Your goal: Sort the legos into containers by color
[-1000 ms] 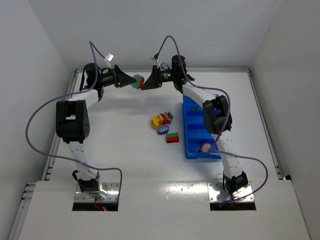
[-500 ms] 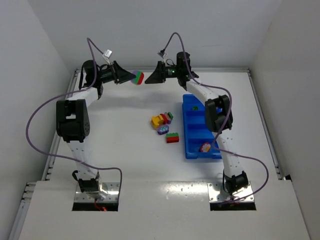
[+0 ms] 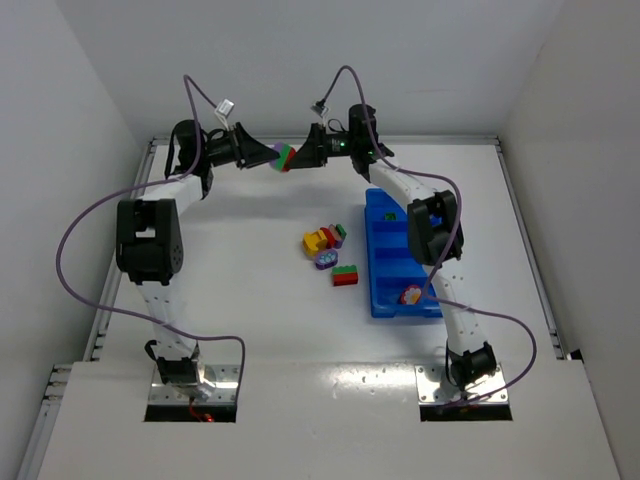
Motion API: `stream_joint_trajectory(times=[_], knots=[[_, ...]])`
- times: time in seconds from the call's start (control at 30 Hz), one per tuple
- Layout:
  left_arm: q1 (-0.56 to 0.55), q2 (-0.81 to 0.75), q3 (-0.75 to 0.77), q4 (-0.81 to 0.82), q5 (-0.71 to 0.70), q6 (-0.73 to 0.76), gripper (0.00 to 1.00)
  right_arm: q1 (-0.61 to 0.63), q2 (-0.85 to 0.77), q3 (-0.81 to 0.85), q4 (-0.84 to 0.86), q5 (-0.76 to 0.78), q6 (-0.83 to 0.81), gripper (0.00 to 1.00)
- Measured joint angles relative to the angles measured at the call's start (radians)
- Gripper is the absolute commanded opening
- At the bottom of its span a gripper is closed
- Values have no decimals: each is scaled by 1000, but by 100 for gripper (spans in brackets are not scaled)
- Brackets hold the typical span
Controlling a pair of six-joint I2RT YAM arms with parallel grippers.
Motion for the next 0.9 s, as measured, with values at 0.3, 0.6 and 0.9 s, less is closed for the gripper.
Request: stream_joint_trajectory(times=[0.3, 0.6, 0.9], knots=[[-14, 3, 0, 13, 13, 3, 0, 0, 0, 8, 0, -8, 11, 19], [-8, 12, 6, -11, 11, 44, 0, 0, -10, -49, 53, -8, 28, 0], [-2, 66, 133, -110, -18, 98, 0, -25, -176, -340, 96, -9, 29, 0]])
